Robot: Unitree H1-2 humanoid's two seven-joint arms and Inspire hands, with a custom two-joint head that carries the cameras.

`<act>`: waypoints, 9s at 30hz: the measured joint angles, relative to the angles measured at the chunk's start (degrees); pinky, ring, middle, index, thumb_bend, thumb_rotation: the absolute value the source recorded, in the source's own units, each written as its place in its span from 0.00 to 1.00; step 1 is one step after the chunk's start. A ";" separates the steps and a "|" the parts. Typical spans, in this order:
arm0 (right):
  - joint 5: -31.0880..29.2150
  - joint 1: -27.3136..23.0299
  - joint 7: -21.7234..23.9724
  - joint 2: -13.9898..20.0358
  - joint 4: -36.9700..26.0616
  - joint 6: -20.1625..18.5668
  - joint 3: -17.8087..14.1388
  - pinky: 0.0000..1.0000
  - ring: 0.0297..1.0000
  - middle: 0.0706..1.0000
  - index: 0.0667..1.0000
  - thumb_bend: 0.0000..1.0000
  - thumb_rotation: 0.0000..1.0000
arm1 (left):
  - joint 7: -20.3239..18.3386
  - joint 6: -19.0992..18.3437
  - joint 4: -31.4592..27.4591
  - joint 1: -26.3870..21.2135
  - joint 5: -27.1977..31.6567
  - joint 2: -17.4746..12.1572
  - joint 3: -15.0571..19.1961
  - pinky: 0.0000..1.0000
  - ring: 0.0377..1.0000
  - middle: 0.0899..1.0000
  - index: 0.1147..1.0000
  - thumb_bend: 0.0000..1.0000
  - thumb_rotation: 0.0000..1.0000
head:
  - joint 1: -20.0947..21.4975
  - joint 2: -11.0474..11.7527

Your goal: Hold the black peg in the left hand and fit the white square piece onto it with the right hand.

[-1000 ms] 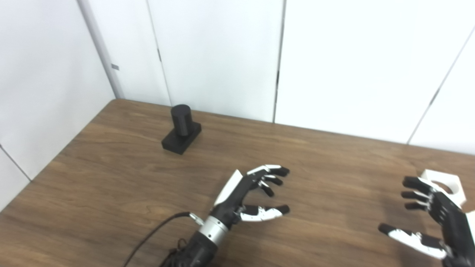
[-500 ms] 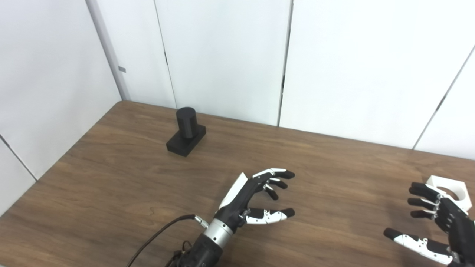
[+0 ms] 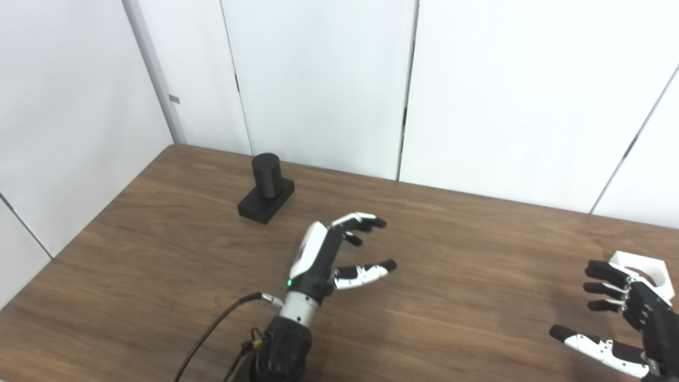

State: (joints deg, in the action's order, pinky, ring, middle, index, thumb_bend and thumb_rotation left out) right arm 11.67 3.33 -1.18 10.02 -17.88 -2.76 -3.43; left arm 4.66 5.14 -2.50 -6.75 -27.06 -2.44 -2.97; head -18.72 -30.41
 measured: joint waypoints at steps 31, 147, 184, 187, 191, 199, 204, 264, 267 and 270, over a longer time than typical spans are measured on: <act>-1.49 -0.02 0.31 0.05 -1.59 -1.19 -0.50 0.56 0.67 0.72 0.70 0.55 0.00 | 9.88 -5.45 4.70 -11.47 -3.14 -8.50 8.45 0.71 0.81 0.79 0.67 0.76 0.18 | -0.70 0.00; -0.71 0.20 0.12 -0.15 -4.83 -4.92 -0.63 0.55 0.66 0.72 0.70 0.54 0.00 | -9.88 -31.74 26.02 -19.62 -31.11 -21.76 1.28 1.00 1.00 0.96 0.60 0.95 0.27 | -0.35 -3.08; -0.97 0.20 0.16 -0.02 -5.85 -5.79 -0.91 0.54 0.65 0.71 0.69 0.53 0.00 | -10.03 -9.74 20.47 -16.06 -11.55 -28.74 -12.02 0.92 0.97 0.91 0.42 0.52 0.06 | 1.84 -4.39; -0.97 0.21 0.14 -0.02 -5.83 -5.70 -0.90 0.54 0.65 0.71 0.69 0.53 0.00 | -10.73 -8.49 19.18 -16.06 -10.90 -28.57 -13.80 0.92 0.98 0.92 0.42 0.52 0.06 | 2.28 -4.57; -1.52 0.23 0.22 0.01 -5.54 -4.80 -0.89 0.57 0.67 0.72 0.71 0.49 0.00 | -12.35 -8.27 15.97 -16.08 -11.40 -28.01 -17.12 0.91 0.98 0.93 0.42 0.52 0.06 | 2.98 -4.66; -2.22 0.39 0.19 0.07 -5.33 -3.19 -0.91 0.55 0.65 0.71 0.69 0.52 0.00 | -14.04 -4.20 13.13 -16.78 -11.39 -24.93 -22.45 0.88 0.97 0.92 0.42 0.52 0.07 | 5.45 -5.18; -1.75 0.34 -0.27 0.08 -3.10 -1.00 -0.92 0.54 0.64 0.69 0.68 0.54 0.00 | -14.99 -2.80 10.63 -16.75 -12.21 -23.07 -25.87 0.88 0.96 0.91 0.42 0.52 0.07 | 6.76 -5.36; 28.17 -18.47 22.80 27.46 -3.53 -16.17 6.03 0.63 0.78 0.84 0.82 0.84 0.05 | -19.63 4.96 -0.16 -15.67 -22.28 -24.99 -34.10 0.77 0.88 0.85 0.42 0.52 0.07 | 45.08 -0.79; 31.00 -20.85 26.27 28.66 -1.92 -17.22 7.98 0.65 0.81 0.85 0.85 0.85 0.05 | -19.46 5.22 -0.12 -15.34 -22.29 -25.06 -33.79 0.77 0.88 0.85 0.42 0.52 0.07 | 45.44 -0.53; 33.51 -23.04 28.64 29.16 0.84 -17.22 10.18 0.66 0.83 0.86 0.84 0.87 0.06 | -18.99 5.86 -0.08 -14.75 -22.30 -25.22 -33.33 0.77 0.88 0.85 0.43 0.52 0.07 | 46.14 -0.44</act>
State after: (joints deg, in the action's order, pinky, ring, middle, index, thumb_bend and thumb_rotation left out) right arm 45.18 -19.71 27.46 39.18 -17.04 -19.97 6.75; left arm -14.33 10.99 -2.58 -21.50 -49.36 -27.66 -36.30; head 27.42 -30.85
